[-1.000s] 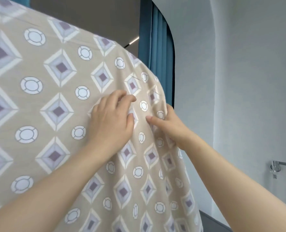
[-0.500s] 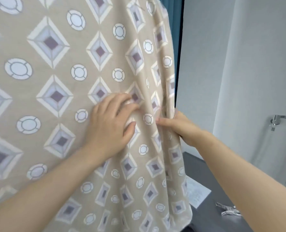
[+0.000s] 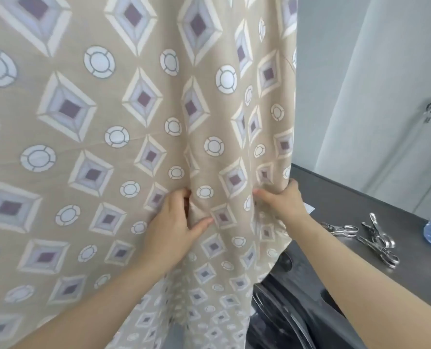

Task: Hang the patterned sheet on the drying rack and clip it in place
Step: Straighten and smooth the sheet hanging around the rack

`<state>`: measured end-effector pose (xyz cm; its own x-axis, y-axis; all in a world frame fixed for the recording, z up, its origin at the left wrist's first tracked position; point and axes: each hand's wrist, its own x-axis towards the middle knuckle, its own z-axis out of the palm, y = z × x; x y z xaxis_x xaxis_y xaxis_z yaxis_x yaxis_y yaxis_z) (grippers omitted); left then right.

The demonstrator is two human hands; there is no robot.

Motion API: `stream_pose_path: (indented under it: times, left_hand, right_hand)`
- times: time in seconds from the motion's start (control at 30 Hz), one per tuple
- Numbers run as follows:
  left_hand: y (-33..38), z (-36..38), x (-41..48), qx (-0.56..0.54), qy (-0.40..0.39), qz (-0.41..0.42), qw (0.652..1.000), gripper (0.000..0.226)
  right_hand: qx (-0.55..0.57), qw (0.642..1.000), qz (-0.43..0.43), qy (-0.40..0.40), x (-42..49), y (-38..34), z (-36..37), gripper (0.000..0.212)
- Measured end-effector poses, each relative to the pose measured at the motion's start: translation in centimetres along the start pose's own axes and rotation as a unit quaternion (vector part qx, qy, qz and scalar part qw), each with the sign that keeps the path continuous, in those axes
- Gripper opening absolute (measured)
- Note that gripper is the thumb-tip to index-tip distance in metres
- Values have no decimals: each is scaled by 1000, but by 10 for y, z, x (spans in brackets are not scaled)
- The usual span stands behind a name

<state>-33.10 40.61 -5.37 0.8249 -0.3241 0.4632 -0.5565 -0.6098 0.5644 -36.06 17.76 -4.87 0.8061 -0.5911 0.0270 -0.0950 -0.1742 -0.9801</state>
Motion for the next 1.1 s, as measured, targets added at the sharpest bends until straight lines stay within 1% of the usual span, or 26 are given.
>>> stream_pose_path:
  times: [0.03,0.07,0.1,0.17,0.2,0.23,0.27,0.33,0.37,0.4,0.47,0.53,0.57,0.6,0.63,0.7,0.73,0.8,0.83,0.87,0.9,0.93,0.97,1.03,1.07,1.1]
  left_hand:
    - [-3,4,-4,12,-29,-20,999,54]
    - [-7,7,-8,17,-54,-35,998,50]
    - [-9,10,-10,21,-73,-45,996,47]
    - [-13,16,-15,27,-97,-46,994,39]
    - [-14,19,-16,27,-102,-39,994,33]
    - [-15,21,-17,28,-104,-29,994,27]
    - [-15,23,-18,31,-104,-20,994,23]
    - [-16,27,-19,38,-106,-10,994,18]
    - [-17,29,-19,38,-105,-8,994,17]
    - [-18,30,-19,40,-103,-7,994,18]
    - [-22,33,-19,50,-103,-10,993,20]
    - [-23,34,-21,63,-124,-14,990,19]
    - [-22,32,-22,63,-141,-14,988,18]
    - [-21,32,-24,55,-157,-14,986,18]
    - [-21,35,-26,44,-172,-15,984,18]
    - [-23,40,-26,35,-217,-32,975,19]
    - [-25,42,-26,47,-249,-41,967,21]
    - [-30,47,-31,76,-317,-61,943,23]
    - [-32,48,-35,82,-337,-73,935,22]
    - [-34,51,-38,74,-341,-88,933,20]
    - [-35,53,-42,54,-329,-99,938,17]
    - [-34,53,-45,28,-302,-105,947,10]
    - [-32,52,-48,-1,-263,-108,959,7]
    - [-24,48,-54,-67,-160,-105,979,20]
    - [-18,45,-57,-99,-122,-96,983,23]
    - [-10,43,-60,-124,-109,-79,983,23]
  right_hand:
    - [-14,998,19,-56,-5,12,3,88]
    - [-31,992,41,-118,-12,21,6,82]
    - [-49,979,59,-190,-20,23,6,69]
    - [-67,939,73,-329,-34,28,7,44]
    - [-67,928,69,-361,-40,30,8,38]
    - [-64,928,67,-361,-44,33,11,33]
    - [-62,936,59,-340,-46,37,15,26]
    - [-97,956,39,-273,-48,40,22,11]
    - [-122,962,31,-244,-46,42,21,9]
    - [-141,968,22,-207,-42,46,17,13]
    - [-140,985,20,-96,-34,53,5,17]
    - [-93,995,38,20,-28,59,-8,15]
    - [-62,996,51,46,-29,59,-10,15]
    - [-36,997,61,38,-30,57,-11,15]
    - [-27,997,71,5,-30,57,-11,15]
    - [-46,992,98,-66,-32,54,-8,19]
    - [-47,990,113,-75,-33,54,-7,23]
    - [-25,989,131,-64,-35,58,-7,28]
    - [-23,988,136,-66,-37,60,-7,28]
    - [-27,986,142,-84,-39,64,-7,23]
    - [-30,982,150,-107,-42,67,-6,15]
    - [-27,980,153,-123,-45,72,-5,13]
    - [-19,981,152,-121,-47,77,-3,17]
    - [3,987,142,-69,-48,86,-6,23]
    - [27,988,140,-57,-48,88,-8,24]
    - [59,985,143,-71,-48,88,-10,20]
